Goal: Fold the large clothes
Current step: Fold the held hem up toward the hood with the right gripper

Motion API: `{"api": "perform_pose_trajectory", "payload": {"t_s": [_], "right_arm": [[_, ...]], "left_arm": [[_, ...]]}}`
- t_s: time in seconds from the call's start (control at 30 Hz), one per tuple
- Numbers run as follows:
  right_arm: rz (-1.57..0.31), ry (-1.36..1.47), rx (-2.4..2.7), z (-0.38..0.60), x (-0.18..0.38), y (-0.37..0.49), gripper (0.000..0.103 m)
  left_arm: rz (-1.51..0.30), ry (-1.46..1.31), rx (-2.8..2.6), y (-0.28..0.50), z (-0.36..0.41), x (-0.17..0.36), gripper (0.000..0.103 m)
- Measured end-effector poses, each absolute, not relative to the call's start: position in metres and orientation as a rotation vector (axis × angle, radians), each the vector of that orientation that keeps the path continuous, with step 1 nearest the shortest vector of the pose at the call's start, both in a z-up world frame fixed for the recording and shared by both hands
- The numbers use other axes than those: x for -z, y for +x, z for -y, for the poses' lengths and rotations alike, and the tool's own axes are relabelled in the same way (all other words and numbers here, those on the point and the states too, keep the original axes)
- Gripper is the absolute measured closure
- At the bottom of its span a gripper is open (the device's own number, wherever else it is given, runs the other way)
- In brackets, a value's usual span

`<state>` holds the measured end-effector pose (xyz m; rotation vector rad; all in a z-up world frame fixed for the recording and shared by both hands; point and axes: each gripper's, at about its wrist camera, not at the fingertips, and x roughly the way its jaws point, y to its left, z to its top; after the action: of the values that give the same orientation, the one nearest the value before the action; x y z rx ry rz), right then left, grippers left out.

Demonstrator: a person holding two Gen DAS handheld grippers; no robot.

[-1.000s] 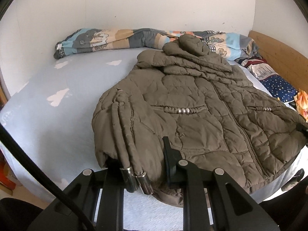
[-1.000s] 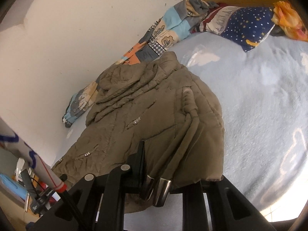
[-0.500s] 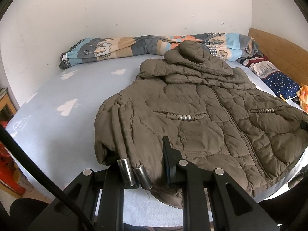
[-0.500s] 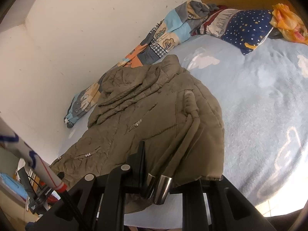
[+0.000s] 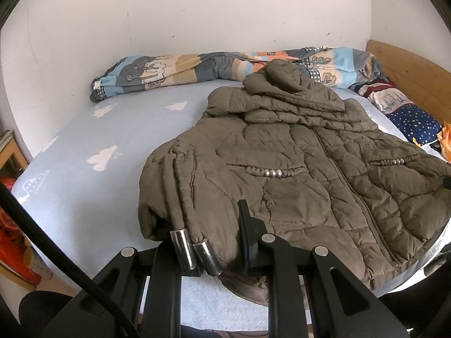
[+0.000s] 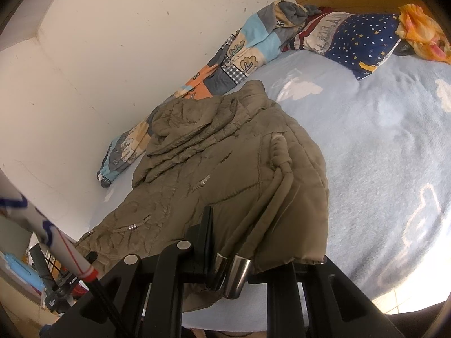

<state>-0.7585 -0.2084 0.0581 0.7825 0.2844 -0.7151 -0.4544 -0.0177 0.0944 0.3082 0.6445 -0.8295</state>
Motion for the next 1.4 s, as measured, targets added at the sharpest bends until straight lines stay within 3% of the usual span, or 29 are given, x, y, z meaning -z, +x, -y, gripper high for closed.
{"api": "perform_pose_trajectory", "payload": {"t_s": [0.43, 0.77, 0.93, 1.0, 1.1, 1.27, 1.4], "right_arm": [[-0.258, 0.772, 0.686, 0.213, -0.081, -0.754, 0.085], [-0.161, 0.689, 0.662, 0.241, -0.152, -0.740, 0.086], [-0.139, 0.639, 0.668, 0.276, -0.191, -0.718, 0.086], [-0.135, 0.635, 0.670, 0.294, -0.203, -0.707, 0.086], [-0.133, 0.635, 0.687, 0.331, -0.220, -0.685, 0.086], [-0.165, 0.652, 0.726, 0.422, -0.232, -0.638, 0.086], [-0.202, 0.648, 0.778, 0.488, -0.229, -0.599, 0.086]], "left_arm": [[-0.630, 0.269, 0.851, -0.440, 0.021, -0.117, 0.085], [-0.565, 0.184, 0.917, -0.401, 0.051, -0.186, 0.084], [-0.626, 0.105, 0.954, -0.359, 0.090, -0.226, 0.081], [-0.669, 0.065, 0.974, -0.341, 0.107, -0.239, 0.076], [-0.745, -0.008, 1.010, -0.300, 0.140, -0.260, 0.059], [-0.831, -0.111, 1.037, -0.238, 0.186, -0.278, 0.051], [-0.782, -0.191, 1.015, -0.190, 0.202, -0.303, 0.040]]}}
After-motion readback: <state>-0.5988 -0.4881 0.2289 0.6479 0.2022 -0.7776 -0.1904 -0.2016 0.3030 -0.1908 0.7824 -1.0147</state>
